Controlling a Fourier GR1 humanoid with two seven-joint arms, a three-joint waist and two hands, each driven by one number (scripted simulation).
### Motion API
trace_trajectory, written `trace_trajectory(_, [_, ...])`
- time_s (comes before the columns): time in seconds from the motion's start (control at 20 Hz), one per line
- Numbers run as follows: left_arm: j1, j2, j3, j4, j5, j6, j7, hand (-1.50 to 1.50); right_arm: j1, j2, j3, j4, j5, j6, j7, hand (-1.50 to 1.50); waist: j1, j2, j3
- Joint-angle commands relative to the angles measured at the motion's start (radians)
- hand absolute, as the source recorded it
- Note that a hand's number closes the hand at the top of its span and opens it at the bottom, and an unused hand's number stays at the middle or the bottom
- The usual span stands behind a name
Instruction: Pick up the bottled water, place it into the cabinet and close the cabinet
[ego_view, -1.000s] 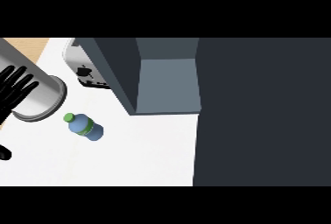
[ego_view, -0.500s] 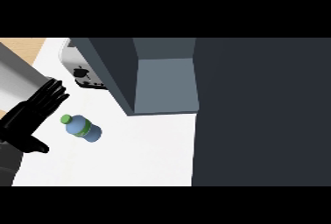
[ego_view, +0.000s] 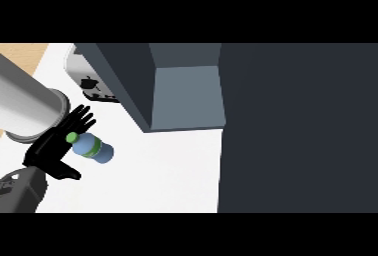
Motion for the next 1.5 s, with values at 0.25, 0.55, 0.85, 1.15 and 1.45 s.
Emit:
trace_trajectory(0.25, [-0.040,-0.025,-0.051,0.204,-0.117,-0.041,-0.227,-1.50,0.107,-0.056,0.048,-0.155,0.052,-0.004,0.002,-1.50,-0.010,0.001,-0.002])
trace_trajectory(0.55, [-0.034,-0.105,-0.072,0.254,-0.138,-0.001,-0.325,1.50,0.148,-0.079,0.051,-0.138,0.052,-0.001,-0.073,-1.50,-0.019,0.001,-0.004])
trace_trajectory(0.85, [-0.064,-0.061,-0.136,0.257,-0.237,0.065,-0.448,1.50,0.123,-0.082,0.063,-0.117,0.066,-0.026,-0.069,-1.50,-0.010,0.007,-0.004])
trace_trajectory(1.15, [0.025,-0.175,-0.148,0.265,-0.291,0.398,-0.621,1.50,0.188,-0.114,0.032,-0.123,0.037,-0.024,-0.131,-1.50,0.002,-0.004,0.000])
trace_trajectory(1.45, [0.131,-0.313,-0.130,0.197,-0.299,0.701,-0.742,1.50,0.186,-0.101,0.049,-0.123,0.064,-0.067,-0.123,-1.50,0.035,-0.008,0.002])
